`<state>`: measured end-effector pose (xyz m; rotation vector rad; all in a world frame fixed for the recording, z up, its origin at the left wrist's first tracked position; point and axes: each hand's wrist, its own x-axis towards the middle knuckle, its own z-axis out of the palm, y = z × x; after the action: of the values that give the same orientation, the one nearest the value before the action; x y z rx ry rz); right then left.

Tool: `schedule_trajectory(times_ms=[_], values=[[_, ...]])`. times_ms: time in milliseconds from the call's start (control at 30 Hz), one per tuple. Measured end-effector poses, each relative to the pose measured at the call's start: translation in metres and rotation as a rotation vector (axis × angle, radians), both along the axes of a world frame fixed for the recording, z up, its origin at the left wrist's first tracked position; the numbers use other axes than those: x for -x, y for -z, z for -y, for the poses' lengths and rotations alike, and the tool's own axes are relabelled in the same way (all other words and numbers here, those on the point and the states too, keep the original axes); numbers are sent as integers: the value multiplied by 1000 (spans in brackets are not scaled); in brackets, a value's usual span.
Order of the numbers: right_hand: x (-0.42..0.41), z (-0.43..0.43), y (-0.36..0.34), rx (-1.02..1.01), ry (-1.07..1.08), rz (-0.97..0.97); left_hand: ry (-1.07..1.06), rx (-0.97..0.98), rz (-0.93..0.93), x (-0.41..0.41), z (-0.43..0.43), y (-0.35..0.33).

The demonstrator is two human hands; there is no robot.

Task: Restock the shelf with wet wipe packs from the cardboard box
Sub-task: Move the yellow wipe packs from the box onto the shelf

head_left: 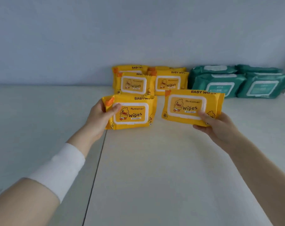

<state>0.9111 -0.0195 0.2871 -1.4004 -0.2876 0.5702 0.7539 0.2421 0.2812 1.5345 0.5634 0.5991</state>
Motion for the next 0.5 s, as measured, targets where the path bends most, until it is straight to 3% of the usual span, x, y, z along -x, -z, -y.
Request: schedule_trajectory(times_ms=[133, 233, 367, 500], values=[[-56, -52, 14, 139, -22, 116, -78, -72, -42, -53, -38, 9], [-84, -79, 23, 399, 112, 405, -83, -185, -88, -78, -63, 14], [-96, -95, 27, 572, 278, 644, -82, -319, -144, -91, -79, 13], [-96, -106, 30, 627, 407, 649, -109, -460, -207, -95, -81, 13]])
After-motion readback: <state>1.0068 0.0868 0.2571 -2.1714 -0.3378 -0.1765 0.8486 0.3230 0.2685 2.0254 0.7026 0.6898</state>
